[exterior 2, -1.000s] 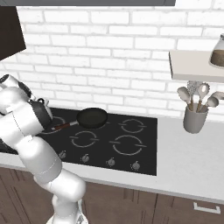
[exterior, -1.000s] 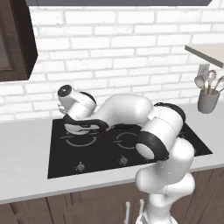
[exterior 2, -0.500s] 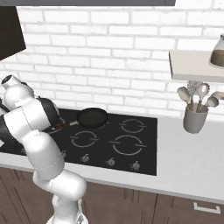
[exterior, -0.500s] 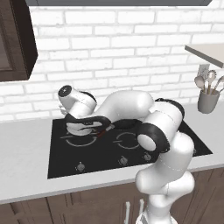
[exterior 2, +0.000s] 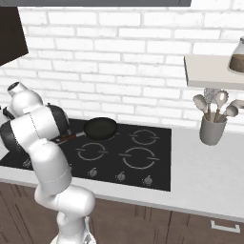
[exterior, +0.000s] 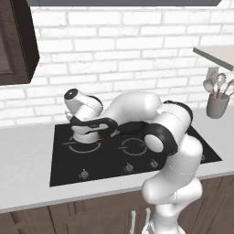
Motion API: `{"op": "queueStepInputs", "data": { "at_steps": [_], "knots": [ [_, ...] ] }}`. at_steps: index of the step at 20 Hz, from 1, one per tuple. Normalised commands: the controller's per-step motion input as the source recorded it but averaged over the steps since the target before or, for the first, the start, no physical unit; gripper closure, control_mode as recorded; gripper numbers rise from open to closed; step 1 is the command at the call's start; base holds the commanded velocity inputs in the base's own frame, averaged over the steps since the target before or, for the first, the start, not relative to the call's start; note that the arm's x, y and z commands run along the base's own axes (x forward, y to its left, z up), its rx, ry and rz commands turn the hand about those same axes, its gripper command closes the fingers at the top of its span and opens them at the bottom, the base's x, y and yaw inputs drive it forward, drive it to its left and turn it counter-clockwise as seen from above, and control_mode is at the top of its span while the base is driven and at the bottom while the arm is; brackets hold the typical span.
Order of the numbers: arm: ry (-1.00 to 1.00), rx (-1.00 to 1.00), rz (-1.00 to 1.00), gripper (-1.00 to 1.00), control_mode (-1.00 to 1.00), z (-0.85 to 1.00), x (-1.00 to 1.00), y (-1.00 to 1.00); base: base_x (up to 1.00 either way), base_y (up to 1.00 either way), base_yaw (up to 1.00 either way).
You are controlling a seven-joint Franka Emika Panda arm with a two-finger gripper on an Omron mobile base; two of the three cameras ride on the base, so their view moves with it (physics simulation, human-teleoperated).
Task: Pick the kettle from the counter and place it on a stove burner. Then turn the burner on.
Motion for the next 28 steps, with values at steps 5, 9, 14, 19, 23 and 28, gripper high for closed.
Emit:
{"op": "queueStepInputs", "data": {
  "at_steps": [5,9,14,19,23,28],
  "knots": [
    [0.02,-0.01,0.0,1.0,-1.0,-0.23,0.16,-0.01,0.0,0.0,0.0],
    [0.0,-0.03,0.0,1.0,-1.0,-0.32,0.34,0.0,0.0,0.0,0.0],
    [0.0,-0.03,0.0,1.0,-1.0,-0.3,0.42,0.0,0.0,0.0,0.0],
    [0.0,-0.03,0.0,1.0,-1.0,-0.26,0.33,0.05,0.0,0.0,0.0],
    [0.02,-0.02,-0.02,1.0,-1.0,-0.23,0.16,0.13,0.0,0.0,0.0],
    [0.05,-0.01,-0.04,1.0,-1.0,-0.16,0.01,0.15,0.0,0.0,0.0]
  ]
}}
